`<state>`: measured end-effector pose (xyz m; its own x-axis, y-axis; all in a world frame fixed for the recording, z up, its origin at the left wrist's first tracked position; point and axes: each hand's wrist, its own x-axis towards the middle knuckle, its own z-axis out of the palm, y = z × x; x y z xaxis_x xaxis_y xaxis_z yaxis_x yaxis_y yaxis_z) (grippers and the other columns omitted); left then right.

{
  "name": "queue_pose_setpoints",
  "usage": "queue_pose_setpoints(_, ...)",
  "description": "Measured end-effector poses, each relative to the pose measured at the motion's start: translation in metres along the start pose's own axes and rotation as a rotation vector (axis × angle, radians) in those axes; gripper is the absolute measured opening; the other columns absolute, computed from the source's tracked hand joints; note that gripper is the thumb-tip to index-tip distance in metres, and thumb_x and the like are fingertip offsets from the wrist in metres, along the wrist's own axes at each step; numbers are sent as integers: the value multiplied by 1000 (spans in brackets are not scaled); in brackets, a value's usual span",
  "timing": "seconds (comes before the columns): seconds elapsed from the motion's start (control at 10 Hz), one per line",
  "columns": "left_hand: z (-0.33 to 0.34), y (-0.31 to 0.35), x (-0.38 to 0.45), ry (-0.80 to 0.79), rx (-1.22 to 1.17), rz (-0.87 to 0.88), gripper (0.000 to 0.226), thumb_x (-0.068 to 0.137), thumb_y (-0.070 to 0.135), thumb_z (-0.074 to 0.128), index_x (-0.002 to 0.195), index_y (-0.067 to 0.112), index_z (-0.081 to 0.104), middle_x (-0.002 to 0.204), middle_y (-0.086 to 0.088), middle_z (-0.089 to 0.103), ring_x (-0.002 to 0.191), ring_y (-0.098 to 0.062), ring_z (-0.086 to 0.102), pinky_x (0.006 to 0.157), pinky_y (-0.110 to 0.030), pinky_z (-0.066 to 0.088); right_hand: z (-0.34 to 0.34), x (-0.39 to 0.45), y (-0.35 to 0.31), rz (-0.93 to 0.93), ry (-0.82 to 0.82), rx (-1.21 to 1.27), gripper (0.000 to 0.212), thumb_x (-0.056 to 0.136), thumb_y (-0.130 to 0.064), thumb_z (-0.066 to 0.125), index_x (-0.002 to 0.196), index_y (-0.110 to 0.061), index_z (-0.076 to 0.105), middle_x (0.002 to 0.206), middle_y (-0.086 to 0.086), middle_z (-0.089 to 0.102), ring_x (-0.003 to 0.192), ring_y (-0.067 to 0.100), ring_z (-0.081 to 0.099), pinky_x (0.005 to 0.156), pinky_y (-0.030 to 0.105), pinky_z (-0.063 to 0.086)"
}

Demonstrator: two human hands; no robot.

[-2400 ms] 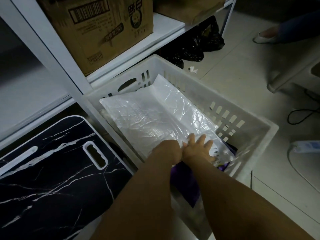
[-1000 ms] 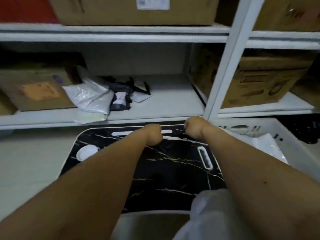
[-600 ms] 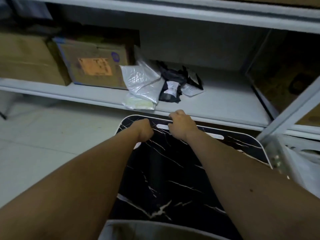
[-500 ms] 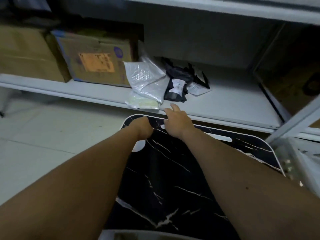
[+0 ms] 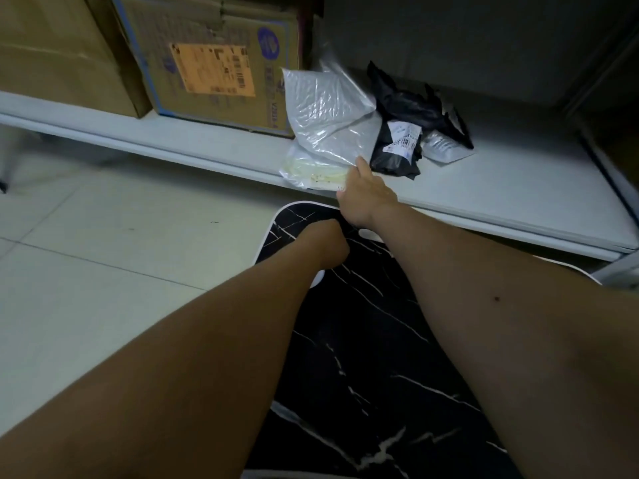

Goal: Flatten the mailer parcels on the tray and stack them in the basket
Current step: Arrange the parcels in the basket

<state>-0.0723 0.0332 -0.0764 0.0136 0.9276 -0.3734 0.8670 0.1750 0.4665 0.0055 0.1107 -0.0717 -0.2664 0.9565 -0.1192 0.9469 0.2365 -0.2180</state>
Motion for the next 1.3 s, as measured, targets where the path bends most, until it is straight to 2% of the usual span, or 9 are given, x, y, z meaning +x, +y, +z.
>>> queue_pose_setpoints(0.1, 3, -8, 0, 7, -10, -17, 29, 94, 6, 41, 118, -3, 52, 124, -19, 56, 115, -32, 52, 89, -31, 40, 0, -5, -6, -106, 112, 20, 28, 96, -16, 47, 122, -10, 42, 143, -2, 27, 114, 25, 43, 86, 37, 39)
queue_pose_setpoints(0.3, 6, -9, -15, -23, -104, -91, 27, 93, 2, 41, 111, -7, 59, 118, -22, 60, 110, -34, 55, 86, -33, 43, -15, -39, -3, -238, 165, -5, 54, 92, -9, 51, 142, -7, 32, 153, 1, 19, 130, 23, 37, 103, 33, 33)
queue_pose_setpoints(0.6, -10, 18, -85, 163, -332, -184, 35, 98, 11, 39, 123, -10, 52, 126, -25, 55, 117, -39, 54, 90, -38, 45, -32, -143, 5, -288, 155, -55, 58, 98, -22, 48, 149, -6, 24, 158, 4, 17, 140, 21, 29, 114, 35, 27)
queue_pose_setpoints(0.8, -20, 47, -144, 138, -638, -294, 39, 97, 2, 31, 131, -14, 42, 132, -33, 48, 106, -48, 54, 95, -45, 45, -40, -214, 8, -310, 172, -83, 53, 94, -16, 50, 143, -6, 35, 150, 5, 30, 133, 22, 36, 111, 34, 30)
queue_pose_setpoints(0.9, -6, 63, -179, 48, -591, -352, 39, 97, 17, 32, 129, -1, 45, 118, -21, 56, 103, -38, 60, 88, -40, 45, -45, -249, 23, -222, 181, -84, 34, 92, -13, 48, 125, -5, 50, 131, 9, 47, 114, 29, 52, 93, 36, 40)
queue_pose_setpoints(1.0, 16, 79, -211, -141, -430, -383, 42, 99, 21, 30, 127, -6, 46, 113, -22, 62, 100, -35, 64, 82, -40, 47, -52, -286, 53, -65, 170, -93, 29, 88, -15, 48, 112, -3, 58, 114, 14, 59, 102, 35, 59, 83, 34, 45)
queue_pose_setpoints(1.1, 28, 94, -229, -193, -280, -390, 45, 100, 20, 27, 127, -8, 50, 79, -16, 61, 62, -24, 58, 68, -31, 48, -54, -315, 84, 42, 105, -127, 25, 89, -17, 48, 102, -4, 65, 106, 14, 65, 97, 33, 62, 81, 34, 47)
queue_pose_setpoints(1.2, 37, 106, -231, -167, -187, -314, 42, 99, 13, 30, 131, -6, 49, 87, -19, 62, 68, -25, 56, 80, -33, 50, -50, -339, 110, 157, 42, -116, 26, 90, -19, 49, 101, -2, 65, 106, 16, 66, 96, 32, 62, 78, 30, 45)
queue_pose_setpoints(1.3, 45, 107, -225, -73, -53, -227, 34, 96, 12, 41, 123, -1, 56, 117, -17, 61, 104, -31, 60, 96, -39, 48, -45, -352, 128, 271, -22, -126, 28, 91, -15, 48, 109, -1, 63, 113, 16, 63, 101, 32, 61, 82, 31, 47)
